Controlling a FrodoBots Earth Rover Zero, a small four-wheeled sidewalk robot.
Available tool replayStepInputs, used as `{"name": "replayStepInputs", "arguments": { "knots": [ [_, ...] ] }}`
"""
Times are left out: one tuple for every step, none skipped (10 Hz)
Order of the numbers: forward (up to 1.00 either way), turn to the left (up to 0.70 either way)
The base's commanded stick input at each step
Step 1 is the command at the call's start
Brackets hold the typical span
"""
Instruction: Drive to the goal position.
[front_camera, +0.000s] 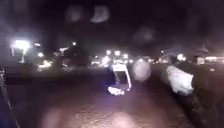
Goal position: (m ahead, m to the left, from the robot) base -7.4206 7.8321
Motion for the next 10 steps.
{"name": "replayStepInputs", "arguments": {
  "knots": [
    [0.0,0.3],
    [0.0,0.3],
    [0.0,0.3],
    [0.0,0.3],
    [0.0,0.3],
    [0.0,0.3],
    [0.0,0.3],
    [0.0,0.3],
    [0.0,0.3],
    [0.0,0.3]
  ]
}}
